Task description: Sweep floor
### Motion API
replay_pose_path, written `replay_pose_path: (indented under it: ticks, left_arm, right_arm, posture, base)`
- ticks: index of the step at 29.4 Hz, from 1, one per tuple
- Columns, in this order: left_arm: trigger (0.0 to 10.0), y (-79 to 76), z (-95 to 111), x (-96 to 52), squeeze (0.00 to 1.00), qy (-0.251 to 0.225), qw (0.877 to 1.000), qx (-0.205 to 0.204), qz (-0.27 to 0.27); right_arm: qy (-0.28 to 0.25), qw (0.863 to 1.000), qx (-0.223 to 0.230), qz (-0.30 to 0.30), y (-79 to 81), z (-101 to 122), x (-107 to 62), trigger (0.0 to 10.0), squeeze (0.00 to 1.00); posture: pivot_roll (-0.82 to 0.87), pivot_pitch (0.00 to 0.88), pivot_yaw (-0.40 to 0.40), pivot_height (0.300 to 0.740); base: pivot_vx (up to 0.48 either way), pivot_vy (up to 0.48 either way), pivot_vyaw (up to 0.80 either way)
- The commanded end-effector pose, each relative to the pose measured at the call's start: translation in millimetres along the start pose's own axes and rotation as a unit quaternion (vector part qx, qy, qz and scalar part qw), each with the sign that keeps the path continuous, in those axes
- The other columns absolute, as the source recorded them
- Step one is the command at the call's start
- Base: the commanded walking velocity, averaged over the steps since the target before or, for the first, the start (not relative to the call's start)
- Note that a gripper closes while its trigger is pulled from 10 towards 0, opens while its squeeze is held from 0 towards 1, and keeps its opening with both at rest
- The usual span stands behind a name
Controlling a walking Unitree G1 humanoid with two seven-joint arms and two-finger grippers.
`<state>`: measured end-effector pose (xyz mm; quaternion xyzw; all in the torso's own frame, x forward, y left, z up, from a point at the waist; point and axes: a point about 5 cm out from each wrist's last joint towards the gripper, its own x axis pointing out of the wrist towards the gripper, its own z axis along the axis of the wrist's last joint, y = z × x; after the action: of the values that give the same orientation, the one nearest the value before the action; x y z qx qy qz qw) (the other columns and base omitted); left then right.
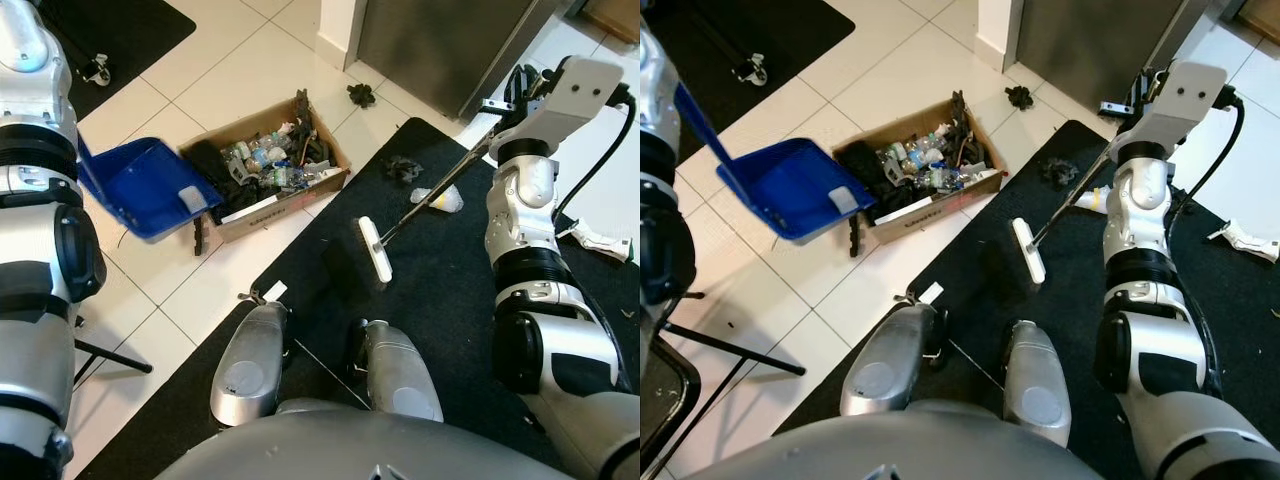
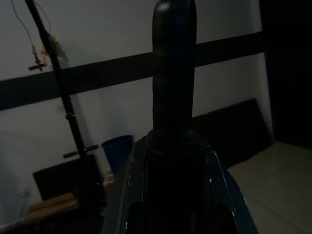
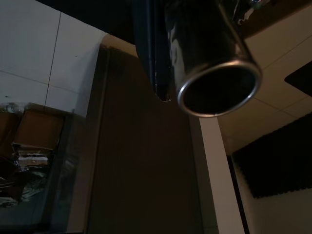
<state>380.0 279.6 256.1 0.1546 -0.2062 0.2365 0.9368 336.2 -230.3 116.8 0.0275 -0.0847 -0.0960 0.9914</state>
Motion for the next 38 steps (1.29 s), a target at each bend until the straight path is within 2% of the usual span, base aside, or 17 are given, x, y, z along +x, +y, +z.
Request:
replay_pose_path:
  ticks: [1, 4, 8, 14, 15, 16, 17, 18, 20, 22, 23, 28, 30, 32, 34, 36, 38]
  left_arm:
    - [10.0, 0.5, 9.2, 4.7, 0.0, -0.022, 1.0, -0.001, -0.006]
    - [10.0, -1.0, 8.8, 4.9, 0.0, -0.019, 1.0, -0.005, -0.013]
    - [10.0, -1.6, 1.5, 4.3, 0.0, 0.015, 1.0, -0.015, -0.013]
    - [10.0, -1.1, 9.9, 6.3, 0.0, -0.018, 1.0, -0.001, -0.018]
    - [10.0, -0.6, 3.5, 7.2, 0.0, 0.016, 1.0, -0.002, -0.016]
    - [10.0, -0.6, 3.5, 7.2, 0.0, 0.016, 1.0, -0.002, -0.016]
    - [10.0, 0.9, -1.9, 8.1, 0.0, 0.047, 0.999, 0.003, -0.012]
    - [10.0, 1.5, -0.2, 8.8, 0.0, 0.042, 0.999, -0.001, -0.01]
    - [10.0, 1.5, 12.4, 10.7, 0.0, -0.006, 0.999, -0.03, -0.011]
    - [10.0, 1.1, 18.8, 11.1, 0.0, -0.029, 0.998, -0.045, -0.012]
    - [10.0, 1.1, 27.0, 11.8, 0.0, -0.055, 0.995, -0.086, -0.013]
    - [10.0, 4.5, 28.3, 13.9, 0.0, -0.05, 0.991, -0.126, -0.003]
    - [10.0, 4.3, 21.0, 13.7, 0.0, -0.026, 0.997, -0.07, -0.006]
    - [10.0, 4.2, 8.1, 12.7, 0.0, 0.021, 1.0, -0.018, -0.007]
    - [10.0, 7.2, -15.8, 8.0, 0.0, 0.117, 0.993, 0.017, 0.0]
    - [10.0, 11.4, -23.4, 4.8, 0.0, 0.139, 0.99, 0.006, 0.013]
    - [10.0, 12.0, -22.2, 5.0, 0.0, 0.131, 0.991, 0.005, 0.013]
  right_arm:
    - [-0.017, 1.0, 0.005, -0.002, 0.1, 5.1, 1.8, 10.0, 0.0]
    - [-0.016, 1.0, 0.005, -0.002, -0.1, 4.6, 1.4, 10.0, 0.0]
    - [-0.017, 1.0, 0.006, -0.003, -0.2, 4.8, 1.4, 10.0, 0.0]
    - [-0.016, 1.0, 0.005, -0.003, -0.6, 4.0, 0.7, 10.0, 0.0]
    - [-0.015, 1.0, 0.005, -0.003, -0.6, 3.8, 0.7, 10.0, 0.0]
    - [-0.015, 1.0, 0.005, -0.003, -0.6, 3.8, 0.7, 10.0, 0.0]
    - [-0.015, 1.0, 0.006, -0.003, -0.3, 3.8, 0.8, 10.0, 0.0]
    - [-0.015, 1.0, 0.006, -0.003, -0.1, 3.9, 0.9, 10.0, 0.0]
    - [-0.016, 1.0, 0.006, -0.003, 0.2, 4.3, 1.1, 10.0, 0.0]
    - [-0.016, 1.0, 0.006, -0.003, 0.0, 4.3, 1.3, 10.0, 0.0]
    - [-0.016, 1.0, 0.006, -0.004, -0.2, 4.4, 1.4, 10.0, 0.0]
    - [-0.016, 1.0, 0.006, -0.003, -0.2, 4.7, 1.7, 10.0, 0.0]
    - [-0.016, 1.0, 0.006, -0.003, -0.1, 4.7, 1.7, 10.0, 0.0]
    - [-0.016, 1.0, 0.007, -0.003, 0.0, 4.6, 1.7, 10.0, 0.0]
    - [-0.016, 1.0, 0.006, -0.003, 0.1, 4.5, 1.7, 10.0, 0.0]
    - [-0.016, 1.0, 0.006, -0.003, 0.0, 4.7, 1.7, 10.0, 0.0]
    - [-0.017, 1.0, 0.006, -0.004, -0.4, 4.9, 1.6, 10.0, 0.0]
  posture:
    - [0.19, 0.016, 0.028, 0.74]
    - [0.19, 0.016, 0.028, 0.74]
    - [0.19, 0.014, 0.03, 0.74]
    - [0.19, 0.017, 0.03, 0.74]
    - [0.19, 0.02, 0.03, 0.74]
    - [0.19, 0.02, 0.03, 0.74]
    - [0.19, 0.02, 0.03, 0.74]
    - [0.19, 0.02, 0.03, 0.74]
    - [0.19, 0.02, 0.03, 0.74]
    - [0.19, 0.021, 0.028, 0.74]
    - [0.19, 0.021, 0.028, 0.74]
    - [0.19, 0.021, 0.027, 0.74]
    - [0.19, 0.021, 0.027, 0.74]
    - [0.19, 0.021, 0.027, 0.74]
    - [0.19, 0.021, 0.027, 0.74]
    - [0.19, 0.022, 0.028, 0.74]
    - [0.19, 0.022, 0.027, 0.74]
  base:
    - [0.0, 0.0, 0.0]
    - [0.0, 0.0, 0.0]
    - [0.0, 0.0, 0.0]
    - [0.0, 0.0, 0.0]
    - [0.0, 0.0, 0.0]
    - [0.0, 0.0, 0.0]
    - [0.0, 0.0, 0.0]
    - [0.0, 0.0, 0.0]
    - [0.0, 0.0, 0.0]
    - [0.0, 0.0, 0.0]
    - [0.0, 0.0, 0.0]
    - [0.0, 0.0, 0.0]
    - [0.0, 0.0, 0.0]
    - [0.0, 0.0, 0.0]
    - [0.0, 0.0, 0.0]
    - [0.0, 0.0, 0.0]
    - [0.0, 0.0, 0.0]
